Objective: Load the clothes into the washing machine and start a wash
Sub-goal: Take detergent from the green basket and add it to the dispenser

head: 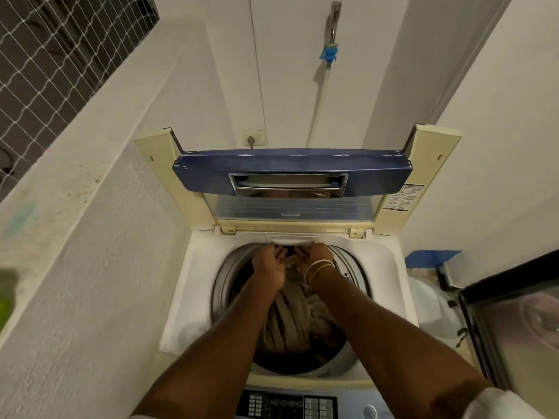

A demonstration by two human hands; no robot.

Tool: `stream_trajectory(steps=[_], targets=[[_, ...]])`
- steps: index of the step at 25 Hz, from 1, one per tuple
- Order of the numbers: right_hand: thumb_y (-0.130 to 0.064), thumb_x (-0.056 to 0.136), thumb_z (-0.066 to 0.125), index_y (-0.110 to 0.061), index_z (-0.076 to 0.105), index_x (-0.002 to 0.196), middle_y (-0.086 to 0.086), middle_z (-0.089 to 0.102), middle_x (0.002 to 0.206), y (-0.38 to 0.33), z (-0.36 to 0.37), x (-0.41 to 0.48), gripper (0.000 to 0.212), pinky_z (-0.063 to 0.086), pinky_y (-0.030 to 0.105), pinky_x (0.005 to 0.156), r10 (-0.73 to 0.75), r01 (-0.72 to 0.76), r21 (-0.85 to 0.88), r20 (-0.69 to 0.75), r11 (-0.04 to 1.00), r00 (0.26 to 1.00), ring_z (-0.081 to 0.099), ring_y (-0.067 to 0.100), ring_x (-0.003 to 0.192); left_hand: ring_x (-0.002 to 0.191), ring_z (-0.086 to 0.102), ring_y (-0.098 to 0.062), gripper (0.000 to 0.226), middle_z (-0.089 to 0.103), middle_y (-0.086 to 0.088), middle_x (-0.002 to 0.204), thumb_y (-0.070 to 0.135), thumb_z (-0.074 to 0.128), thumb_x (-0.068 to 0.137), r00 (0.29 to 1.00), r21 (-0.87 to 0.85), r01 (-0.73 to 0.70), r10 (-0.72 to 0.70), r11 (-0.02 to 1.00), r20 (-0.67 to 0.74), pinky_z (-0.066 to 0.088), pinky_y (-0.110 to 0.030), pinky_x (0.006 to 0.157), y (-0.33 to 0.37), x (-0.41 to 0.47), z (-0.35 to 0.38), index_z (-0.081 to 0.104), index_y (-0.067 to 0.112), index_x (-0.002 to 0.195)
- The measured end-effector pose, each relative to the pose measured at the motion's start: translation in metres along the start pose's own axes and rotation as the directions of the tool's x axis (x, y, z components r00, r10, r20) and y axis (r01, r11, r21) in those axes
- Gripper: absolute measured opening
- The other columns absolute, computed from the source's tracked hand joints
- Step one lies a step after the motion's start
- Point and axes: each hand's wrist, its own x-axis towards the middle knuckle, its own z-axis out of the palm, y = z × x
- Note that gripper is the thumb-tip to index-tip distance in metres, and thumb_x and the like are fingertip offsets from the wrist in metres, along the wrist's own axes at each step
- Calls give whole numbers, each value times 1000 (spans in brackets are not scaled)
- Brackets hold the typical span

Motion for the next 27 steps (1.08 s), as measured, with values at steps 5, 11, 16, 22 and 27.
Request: stream_trajectory(steps=[5, 11, 16, 22, 27], targets=[[-25, 97, 48, -10, 59, 120, 10, 69, 98, 5, 0, 10, 30, 52, 34, 67, 12, -11, 32, -11, 999, 1000, 66, 22, 83, 135, 46, -35, 37, 51, -20, 142, 15, 42, 103, 999, -50, -14, 15, 999, 30, 31, -51, 116, 0, 10, 1, 48, 2, 138], [-33, 96, 53, -16, 61, 109, 9, 68, 96, 15, -3, 20, 23, 52, 33, 63, -16, 15, 12, 5, 1000, 1000, 64, 22, 82, 125, 53, -31, 26, 59, -17, 133, 21, 49, 101, 994, -20, -25, 27, 999, 103, 35, -53, 113, -2, 13, -5, 57, 8, 123], [-36, 98, 47, -13, 59, 112, 9, 63, 90, 17, -4, 18, 29, 48, 31, 59, -60, 60, -30, 11, 998, 998, 59, 21, 75, 121, 53, -30, 29, 58, -15, 127, 35, 55, 99, 988, -1, -33, 32, 999, 152, 39, -49, 111, -8, 15, -17, 56, 14, 118], [-61, 92, 47, -14, 53, 120, 15, 64, 111, 22, -11, 12, 56, 52, 35, 67, -89, 95, -85, 64, 992, 994, 63, 26, 91, 105, 62, -23, 30, 63, -13, 120, 25, 62, 96, 994, 137, -73, 62, 988, 87, 52, -38, 84, -7, 19, -18, 57, 13, 124], [-59, 90, 51, -12, 56, 121, 17, 64, 101, 32, -21, 13, 56, 54, 33, 59, -137, 142, -139, 49, 980, 989, 64, 26, 76, 88, 67, -23, 27, 68, -11, 103, 17, 54, 97, 984, 165, -178, 171, 970, 59, 53, -32, 67, -20, 11, -26, 57, 11, 123]])
